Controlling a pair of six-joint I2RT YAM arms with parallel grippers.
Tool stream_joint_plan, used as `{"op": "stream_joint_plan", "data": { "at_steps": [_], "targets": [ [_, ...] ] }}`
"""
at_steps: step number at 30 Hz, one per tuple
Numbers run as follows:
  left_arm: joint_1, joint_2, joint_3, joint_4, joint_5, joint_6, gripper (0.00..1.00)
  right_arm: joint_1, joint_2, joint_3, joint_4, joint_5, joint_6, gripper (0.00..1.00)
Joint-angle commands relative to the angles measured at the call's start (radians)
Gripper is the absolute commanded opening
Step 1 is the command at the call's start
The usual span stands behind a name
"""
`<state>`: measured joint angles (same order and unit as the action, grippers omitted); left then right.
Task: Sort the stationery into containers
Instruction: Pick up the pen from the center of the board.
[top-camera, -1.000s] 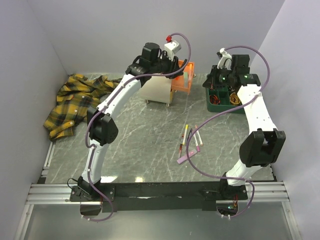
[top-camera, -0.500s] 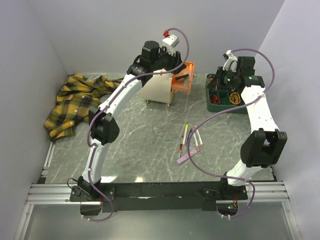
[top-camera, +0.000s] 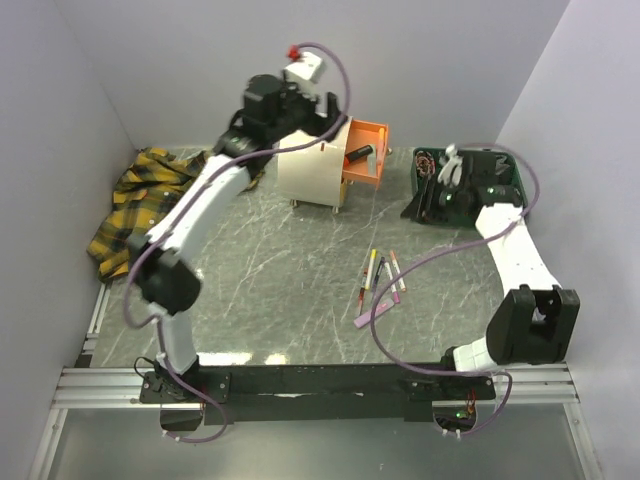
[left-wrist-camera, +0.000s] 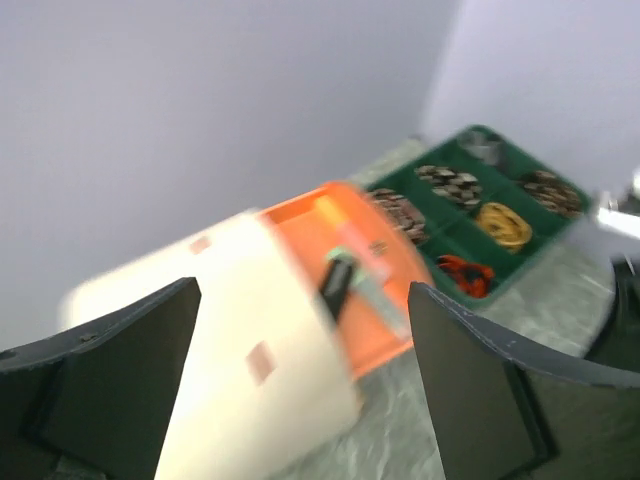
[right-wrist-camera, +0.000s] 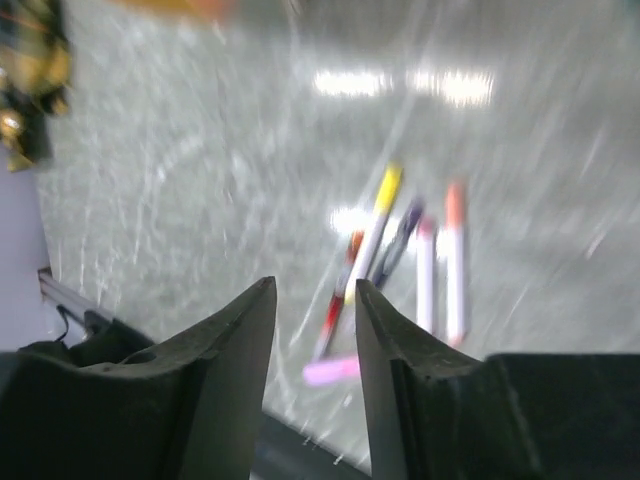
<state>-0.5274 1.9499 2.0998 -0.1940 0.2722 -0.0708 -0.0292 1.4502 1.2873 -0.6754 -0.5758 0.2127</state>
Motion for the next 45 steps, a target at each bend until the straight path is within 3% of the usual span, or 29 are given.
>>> {"op": "stream_joint_plan", "data": {
  "at_steps": [1, 5, 10, 12, 13, 14, 16, 19, 20, 23, 31, 45],
  "targets": [
    [0.056, -0.259, -0.226, 0.039, -0.236, 0.005, 0.93, 0.103, -0.076, -0.12, -0.035, 0.117, 0.165, 0.47],
    [0.061, -0.492, -0.595, 0.028, -0.396, 0.043, 0.99, 0.169, -0.054, -0.134, -0.091, 0.255, 0.153, 0.48],
    [0.108, -0.667, -0.871, -0.013, -0.404, 0.059, 0.99, 0.299, -0.034, -0.186, -0.108, -0.001, -0.102, 0.48],
    [0.133, -0.718, -0.943, -0.024, -0.38, 0.059, 0.99, 0.351, -0.033, -0.139, -0.162, -0.057, -0.344, 0.49],
    [0.157, -0.729, -0.96, -0.024, -0.37, 0.057, 0.99, 0.377, -0.024, -0.067, -0.2, -0.049, -0.446, 0.49],
    [0.168, -0.744, -0.984, -0.024, -0.351, 0.057, 1.0, 0.44, 0.005, -0.025, -0.311, -0.042, -0.687, 0.49],
    [0.197, -0.755, -1.001, -0.016, -0.337, 0.052, 1.0, 0.482, 0.015, 0.023, -0.383, 0.014, -0.887, 0.48],
    [0.225, -0.766, -1.003, -0.009, -0.314, 0.048, 0.99, 0.515, -0.053, -0.064, -0.333, 0.065, -1.175, 0.48],
    [0.228, -0.769, -0.998, -0.005, -0.311, 0.051, 1.0, 0.549, -0.074, -0.092, -0.346, 0.08, -1.346, 0.48],
    [0.236, -0.772, -0.994, -0.001, -0.323, 0.06, 0.99, 0.601, -0.083, -0.19, -0.375, 0.135, -1.524, 0.49],
    [0.237, -0.79, -1.009, 0.001, -0.331, 0.1, 0.99, 0.742, -0.067, -0.331, -0.211, 0.209, -1.484, 0.49],
    [0.239, -0.773, -1.018, 0.01, -0.318, 0.092, 0.99, 0.782, 0.015, -0.41, -0.148, 0.258, -1.529, 0.48]
  ]
}}
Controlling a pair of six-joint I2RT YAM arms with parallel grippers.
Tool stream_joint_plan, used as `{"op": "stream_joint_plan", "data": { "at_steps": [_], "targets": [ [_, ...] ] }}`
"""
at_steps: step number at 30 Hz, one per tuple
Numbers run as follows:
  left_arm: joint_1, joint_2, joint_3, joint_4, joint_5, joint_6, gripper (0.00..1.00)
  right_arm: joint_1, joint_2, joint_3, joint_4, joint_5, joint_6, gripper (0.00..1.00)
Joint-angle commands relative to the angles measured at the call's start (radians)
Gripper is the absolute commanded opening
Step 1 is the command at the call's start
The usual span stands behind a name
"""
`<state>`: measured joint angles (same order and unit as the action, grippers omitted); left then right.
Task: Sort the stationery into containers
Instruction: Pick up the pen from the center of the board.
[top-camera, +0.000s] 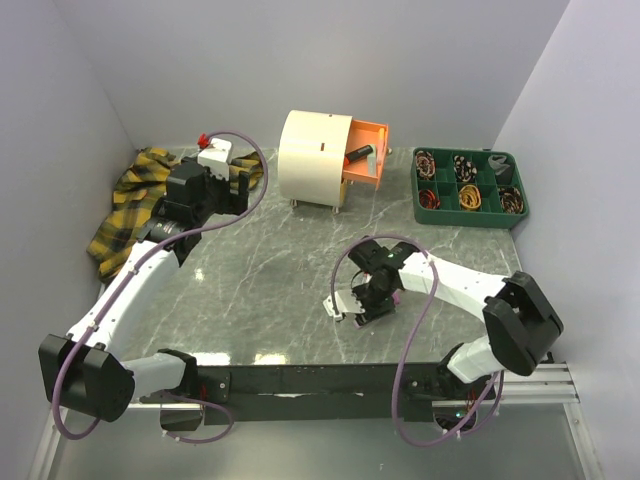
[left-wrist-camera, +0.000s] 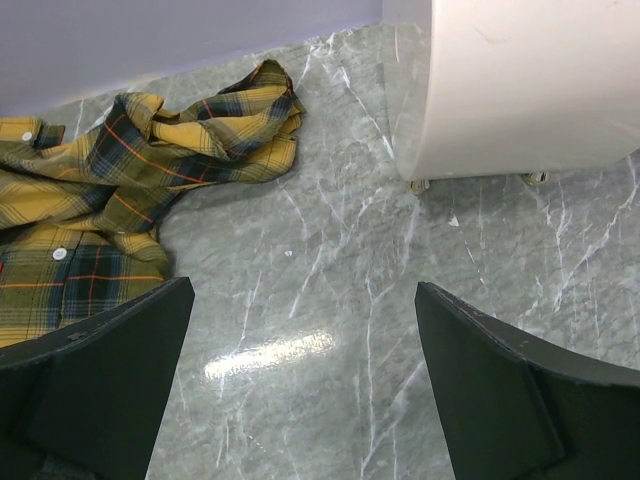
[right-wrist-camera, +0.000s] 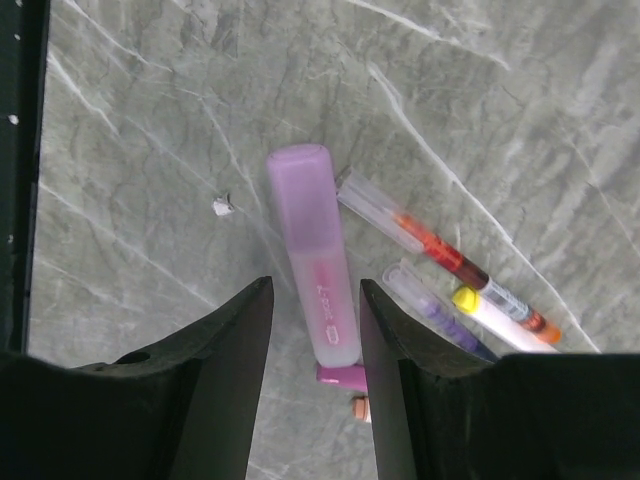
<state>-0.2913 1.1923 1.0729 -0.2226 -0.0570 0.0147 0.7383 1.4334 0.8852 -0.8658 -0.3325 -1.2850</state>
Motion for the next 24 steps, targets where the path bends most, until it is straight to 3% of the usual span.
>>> {"op": "stream_joint_plan", "data": {
  "at_steps": [1, 7, 14, 17, 24],
  "targets": [
    [0.003, -0.011, 0.01, 0.037, 0.011, 0.008, 0.99, 0.018, 0.047, -0.011, 0.056, 0.016, -0.034, 0.47],
    [0.015, 0.003, 0.019, 0.035, 0.017, 0.007, 0.99, 0.032, 0.11, -0.029, 0.093, 0.026, -0.053, 0.44],
    [0.04, 0.0, 0.022, 0.034, 0.037, -0.005, 0.99, 0.033, 0.072, -0.022, 0.048, 0.039, -0.048, 0.11],
    [0.043, -0.005, 0.027, 0.037, 0.046, -0.007, 0.99, 0.027, 0.009, 0.041, -0.041, 0.032, -0.036, 0.03],
    [0.041, 0.006, 0.05, 0.045, 0.072, -0.007, 0.99, -0.126, -0.085, 0.34, -0.294, -0.057, -0.03, 0.01]
  ]
}}
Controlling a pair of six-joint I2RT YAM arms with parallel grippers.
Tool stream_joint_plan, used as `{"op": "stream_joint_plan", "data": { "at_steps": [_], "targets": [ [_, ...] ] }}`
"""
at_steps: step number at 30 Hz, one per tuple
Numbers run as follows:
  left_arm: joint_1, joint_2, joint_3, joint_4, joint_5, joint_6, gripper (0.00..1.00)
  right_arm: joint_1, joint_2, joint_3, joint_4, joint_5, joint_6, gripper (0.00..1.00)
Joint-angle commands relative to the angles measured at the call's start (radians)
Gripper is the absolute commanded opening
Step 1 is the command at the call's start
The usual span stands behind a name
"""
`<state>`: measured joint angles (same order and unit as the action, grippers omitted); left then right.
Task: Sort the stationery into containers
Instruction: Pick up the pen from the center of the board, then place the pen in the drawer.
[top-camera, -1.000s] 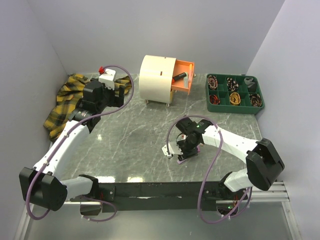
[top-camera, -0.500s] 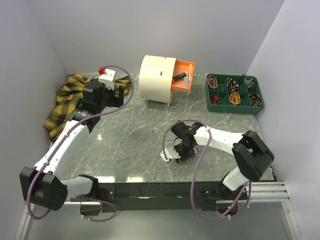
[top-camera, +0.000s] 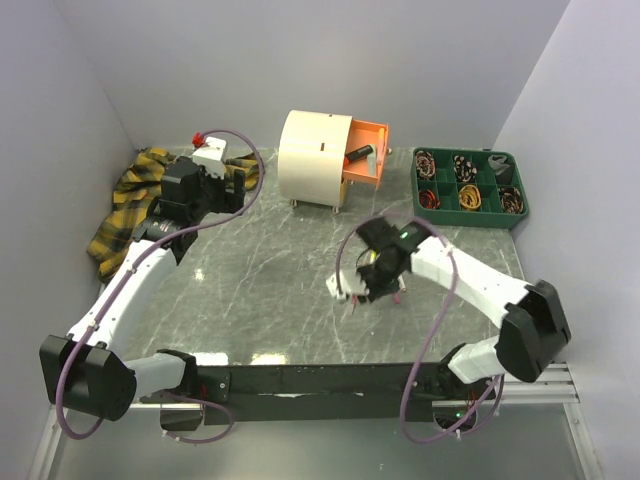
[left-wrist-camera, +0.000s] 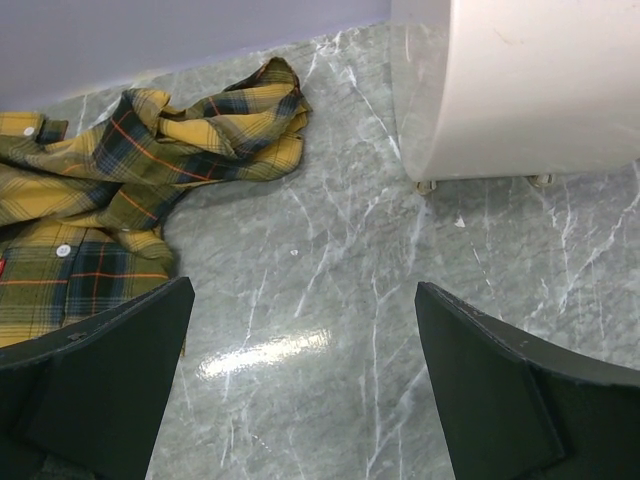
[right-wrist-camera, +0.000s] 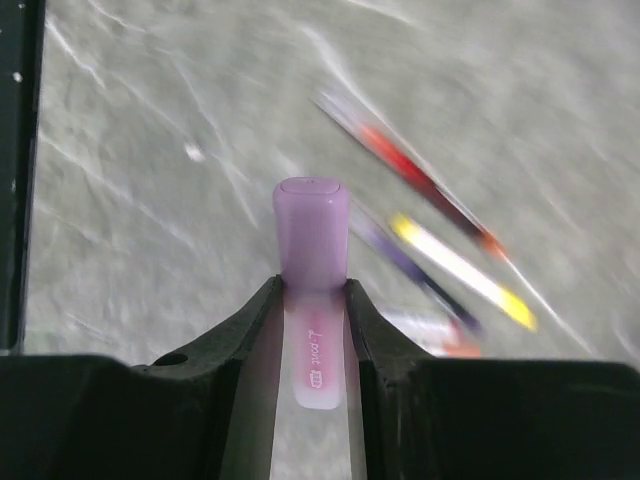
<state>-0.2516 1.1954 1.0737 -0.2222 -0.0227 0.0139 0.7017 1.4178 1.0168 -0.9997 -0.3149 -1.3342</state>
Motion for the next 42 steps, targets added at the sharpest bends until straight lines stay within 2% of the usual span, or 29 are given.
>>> {"op": "stream_joint_plan", "data": {
  "at_steps": [1, 2, 3, 4, 5, 6, 7, 8, 9, 11, 12, 15, 18, 27, 36, 42],
  "targets": [
    [0.003, 0.007, 0.052, 0.049, 0.043, -0.008, 1.0, -0.106, -0.056, 0.256, -0.16, -0.11, 0.059, 0.0],
    [0.002, 0.01, 0.057, 0.055, 0.049, -0.041, 0.99, -0.143, -0.043, 0.31, -0.148, -0.13, 0.117, 0.0],
    [0.003, 0.015, 0.061, 0.055, 0.05, -0.051, 1.0, -0.163, -0.004, 0.419, -0.104, -0.145, 0.268, 0.0],
    [0.003, 0.02, 0.066, 0.063, 0.052, -0.055, 1.0, -0.185, 0.021, 0.478, -0.088, -0.164, 0.344, 0.0],
    [0.002, 0.023, 0.071, 0.066, 0.056, -0.058, 1.0, -0.214, 0.053, 0.602, -0.076, -0.215, 0.415, 0.0],
    [0.003, 0.029, 0.08, 0.067, 0.059, -0.061, 0.99, -0.263, 0.125, 0.668, -0.057, -0.24, 0.578, 0.0],
    [0.002, 0.033, 0.084, 0.07, 0.061, -0.061, 1.0, -0.295, 0.169, 0.74, -0.059, -0.277, 0.654, 0.0],
    [0.003, 0.036, 0.089, 0.07, 0.061, -0.061, 0.99, -0.324, 0.214, 0.879, -0.062, -0.341, 0.731, 0.0],
    [0.002, 0.043, 0.097, 0.072, 0.058, -0.06, 0.99, -0.378, 0.301, 0.944, -0.047, -0.372, 0.904, 0.0],
    [0.003, 0.047, 0.103, 0.08, 0.058, -0.058, 0.99, -0.43, 0.386, 1.104, -0.025, -0.429, 1.074, 0.0],
    [0.002, 0.049, 0.103, 0.083, 0.059, -0.06, 1.0, -0.458, 0.458, 1.144, 0.011, -0.479, 1.23, 0.0],
    [0.005, 0.049, 0.1, 0.087, 0.061, -0.066, 0.99, -0.534, 0.558, 1.25, 0.1, -0.494, 1.465, 0.0],
    [0.011, 0.047, 0.094, 0.086, 0.072, -0.071, 1.0, -0.551, 0.589, 1.279, 0.159, -0.41, 1.48, 0.0],
    [0.037, 0.07, 0.104, 0.064, 0.084, -0.065, 0.99, -0.558, 0.69, 1.309, 0.283, -0.345, 1.623, 0.0],
    [0.044, 0.112, 0.149, 0.043, 0.086, -0.046, 1.0, -0.547, 0.81, 1.444, 0.285, -0.199, 1.577, 0.0],
    [0.045, 0.147, 0.216, 0.014, 0.063, 0.014, 0.99, -0.55, 0.732, 1.249, 0.508, -0.076, 1.627, 0.0]
  ]
}}
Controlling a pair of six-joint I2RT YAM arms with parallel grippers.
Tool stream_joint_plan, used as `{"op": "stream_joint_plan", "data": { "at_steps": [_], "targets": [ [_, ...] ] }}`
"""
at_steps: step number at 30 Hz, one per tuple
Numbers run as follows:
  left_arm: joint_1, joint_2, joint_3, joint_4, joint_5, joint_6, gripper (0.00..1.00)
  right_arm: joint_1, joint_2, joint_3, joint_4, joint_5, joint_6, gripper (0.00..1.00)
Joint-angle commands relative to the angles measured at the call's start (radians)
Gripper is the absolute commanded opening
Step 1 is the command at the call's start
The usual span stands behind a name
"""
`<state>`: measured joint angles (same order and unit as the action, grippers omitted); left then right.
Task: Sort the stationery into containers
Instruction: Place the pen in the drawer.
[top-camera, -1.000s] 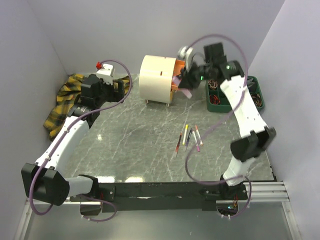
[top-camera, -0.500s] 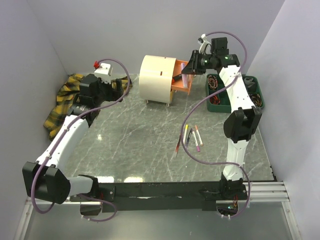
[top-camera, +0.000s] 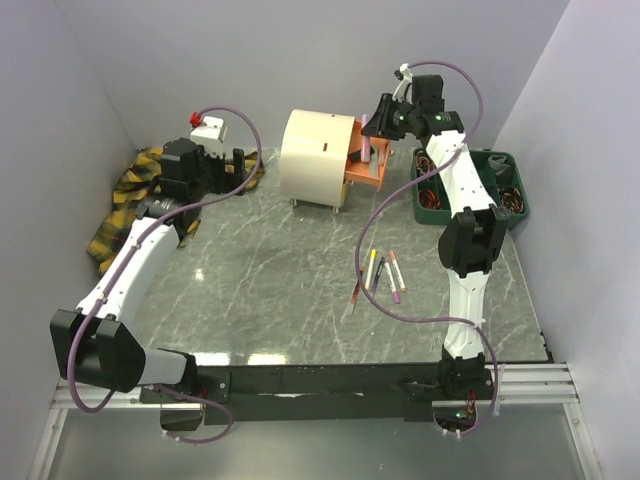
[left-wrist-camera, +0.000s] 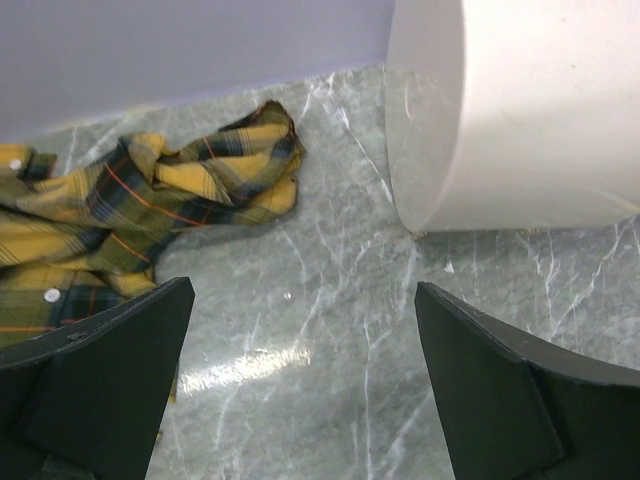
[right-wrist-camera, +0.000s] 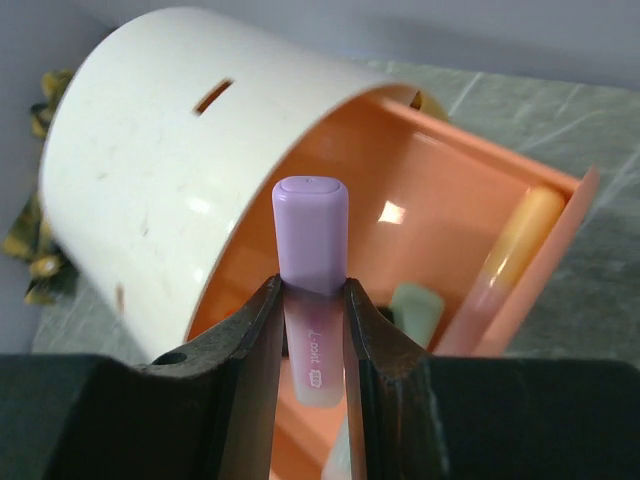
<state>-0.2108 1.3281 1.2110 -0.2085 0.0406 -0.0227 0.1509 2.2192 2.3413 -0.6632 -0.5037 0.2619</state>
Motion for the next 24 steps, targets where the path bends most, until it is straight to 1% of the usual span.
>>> {"op": "stream_joint_plan", "data": {
  "at_steps": [1, 6, 11, 12, 13, 15, 16, 20, 22, 24],
  "targets": [
    [0.005, 0.017, 0.084, 0.001, -0.004, 0.052, 1.0, 0.001, -0.073, -0.088, 0.188, 0.134, 0.037, 0.0],
    [0.004, 0.029, 0.085, 0.012, -0.005, 0.059, 1.0, 0.003, -0.043, -0.063, 0.209, 0.129, 0.079, 0.0],
    [0.005, 0.039, 0.085, 0.021, -0.002, 0.061, 0.99, 0.006, -0.052, -0.074, 0.214, 0.116, 0.096, 0.0],
    [0.005, 0.04, 0.085, 0.021, -0.001, 0.061, 0.99, 0.006, -0.056, -0.079, 0.214, 0.114, 0.103, 0.04],
    [0.005, 0.043, 0.085, 0.023, 0.001, 0.058, 0.99, 0.004, -0.058, -0.085, 0.214, 0.113, 0.105, 0.17],
    [0.005, 0.045, 0.087, 0.026, 0.005, 0.06, 1.0, 0.004, -0.064, -0.088, 0.203, 0.116, 0.105, 0.27],
    [0.005, 0.046, 0.088, 0.026, 0.007, 0.06, 1.0, 0.004, -0.066, -0.091, 0.201, 0.113, 0.105, 0.35],
    [0.005, 0.048, 0.088, 0.032, 0.007, 0.063, 0.99, 0.003, -0.082, -0.097, 0.197, 0.111, 0.108, 0.47],
    [0.005, 0.045, 0.088, 0.031, 0.005, 0.064, 1.0, 0.004, -0.092, -0.103, 0.197, 0.116, 0.111, 0.51],
    [0.005, 0.043, 0.087, 0.034, 0.007, 0.063, 0.99, 0.003, -0.105, -0.108, 0.195, 0.116, 0.112, 0.53]
  ]
}}
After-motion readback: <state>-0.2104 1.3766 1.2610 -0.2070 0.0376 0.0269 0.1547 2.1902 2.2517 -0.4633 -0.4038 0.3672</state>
